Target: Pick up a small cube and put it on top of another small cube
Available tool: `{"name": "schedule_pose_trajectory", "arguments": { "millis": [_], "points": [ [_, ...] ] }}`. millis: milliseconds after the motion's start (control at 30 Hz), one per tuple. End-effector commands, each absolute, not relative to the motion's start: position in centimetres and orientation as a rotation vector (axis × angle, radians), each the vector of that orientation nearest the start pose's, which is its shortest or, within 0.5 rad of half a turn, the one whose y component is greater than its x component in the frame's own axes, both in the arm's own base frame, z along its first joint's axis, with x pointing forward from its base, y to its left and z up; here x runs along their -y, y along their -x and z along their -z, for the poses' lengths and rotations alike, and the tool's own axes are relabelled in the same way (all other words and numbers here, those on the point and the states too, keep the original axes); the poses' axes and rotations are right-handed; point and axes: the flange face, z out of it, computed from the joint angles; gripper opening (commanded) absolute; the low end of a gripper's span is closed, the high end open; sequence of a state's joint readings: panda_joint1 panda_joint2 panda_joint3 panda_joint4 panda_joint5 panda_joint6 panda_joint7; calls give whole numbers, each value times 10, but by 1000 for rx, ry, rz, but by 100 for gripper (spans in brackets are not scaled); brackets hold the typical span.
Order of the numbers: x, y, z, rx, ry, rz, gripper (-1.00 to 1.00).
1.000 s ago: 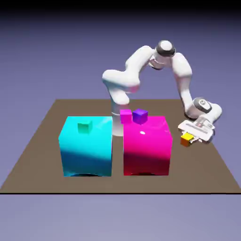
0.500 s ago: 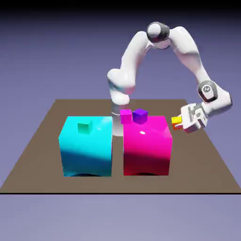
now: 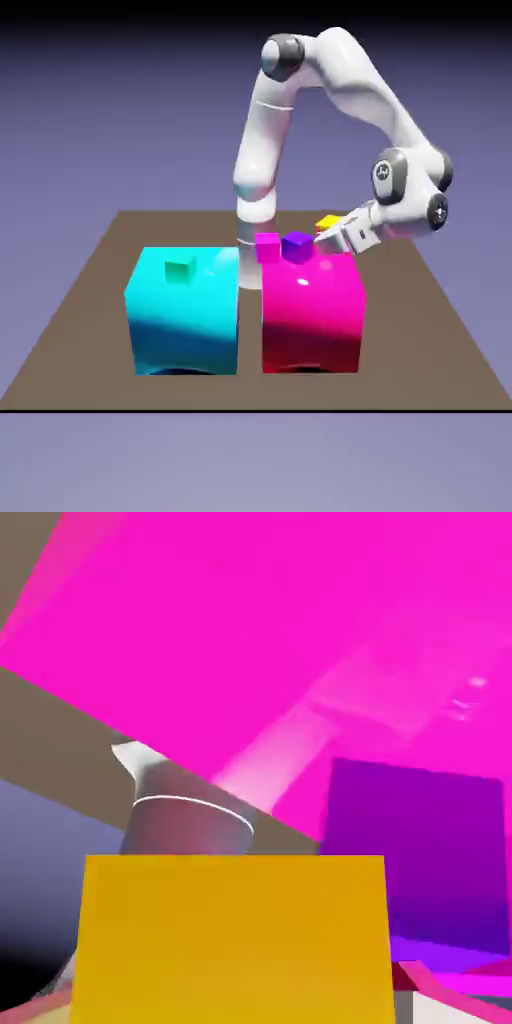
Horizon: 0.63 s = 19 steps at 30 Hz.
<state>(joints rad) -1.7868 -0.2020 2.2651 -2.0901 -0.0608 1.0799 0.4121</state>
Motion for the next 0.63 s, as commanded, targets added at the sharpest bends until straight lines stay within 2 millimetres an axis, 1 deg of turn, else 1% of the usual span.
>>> {"name": "schedule_pose_trajectory", "arguments": {
  "millis": [0, 100, 200, 233, 267, 400, 433, 467, 500, 533, 600],
  "points": [
    [-176, -377, -349, 68, -2190, 1183, -100],
    [-134, -388, -359, 215, -2149, 1237, -100],
    [-91, -399, -357, 361, -2071, 1270, -100],
    [-86, -400, -357, 377, -2062, 1274, -100],
    [-86, -400, -357, 377, -2062, 1274, -100],
    [-71, -369, -330, 377, -2060, 1280, -100],
    [-68, -360, -325, 377, -2061, 1277, -100],
    [-66, -356, -322, 378, -2061, 1275, -100],
    [-66, -356, -322, 378, -2061, 1275, 100],
    [-66, -356, -322, 378, -2061, 1275, 100],
    [-72, -373, -333, 377, -2060, 1281, 100]
  ]
}}
